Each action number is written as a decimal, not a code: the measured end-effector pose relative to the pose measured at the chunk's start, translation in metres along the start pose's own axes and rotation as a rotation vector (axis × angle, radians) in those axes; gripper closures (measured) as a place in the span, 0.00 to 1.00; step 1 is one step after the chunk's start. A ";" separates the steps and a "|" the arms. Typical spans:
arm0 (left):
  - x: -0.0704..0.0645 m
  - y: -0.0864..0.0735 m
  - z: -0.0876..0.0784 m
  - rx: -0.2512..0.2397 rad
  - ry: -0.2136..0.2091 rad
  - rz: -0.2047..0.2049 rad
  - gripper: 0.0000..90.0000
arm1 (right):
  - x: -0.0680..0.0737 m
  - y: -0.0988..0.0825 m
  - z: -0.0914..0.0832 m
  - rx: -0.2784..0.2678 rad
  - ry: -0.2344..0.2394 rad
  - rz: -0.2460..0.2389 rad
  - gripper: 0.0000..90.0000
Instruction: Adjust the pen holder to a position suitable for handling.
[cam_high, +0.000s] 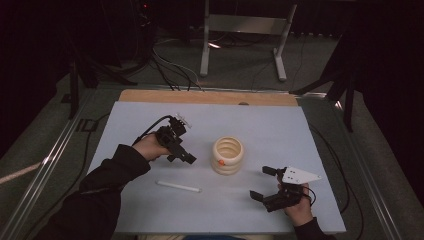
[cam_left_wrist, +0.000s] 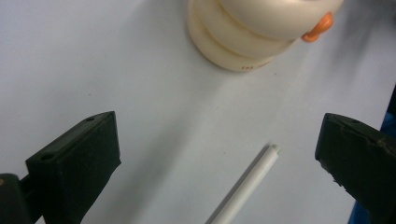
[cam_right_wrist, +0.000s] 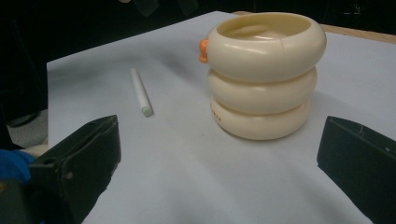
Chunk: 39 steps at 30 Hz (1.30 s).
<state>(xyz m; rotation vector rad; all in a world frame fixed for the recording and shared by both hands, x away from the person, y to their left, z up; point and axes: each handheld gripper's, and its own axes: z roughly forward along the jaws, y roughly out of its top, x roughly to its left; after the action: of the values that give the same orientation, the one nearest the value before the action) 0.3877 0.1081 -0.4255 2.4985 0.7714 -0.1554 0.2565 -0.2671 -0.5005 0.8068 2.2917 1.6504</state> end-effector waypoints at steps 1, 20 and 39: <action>0.000 -0.002 0.000 0.006 -0.009 0.013 0.01 | 0.000 0.000 0.000 0.001 0.000 0.003 0.00; -0.014 -0.027 -0.002 0.082 -0.036 0.358 0.01 | -0.002 0.003 0.008 0.009 0.016 -0.001 0.00; -0.032 -0.028 0.019 0.226 -0.011 0.607 0.01 | -0.002 0.002 0.007 0.008 0.021 -0.003 0.00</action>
<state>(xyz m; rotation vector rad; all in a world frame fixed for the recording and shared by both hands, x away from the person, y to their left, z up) 0.3466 0.1018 -0.4463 2.8178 -0.0374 -0.0398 0.2617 -0.2618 -0.5009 0.7913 2.3136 1.6570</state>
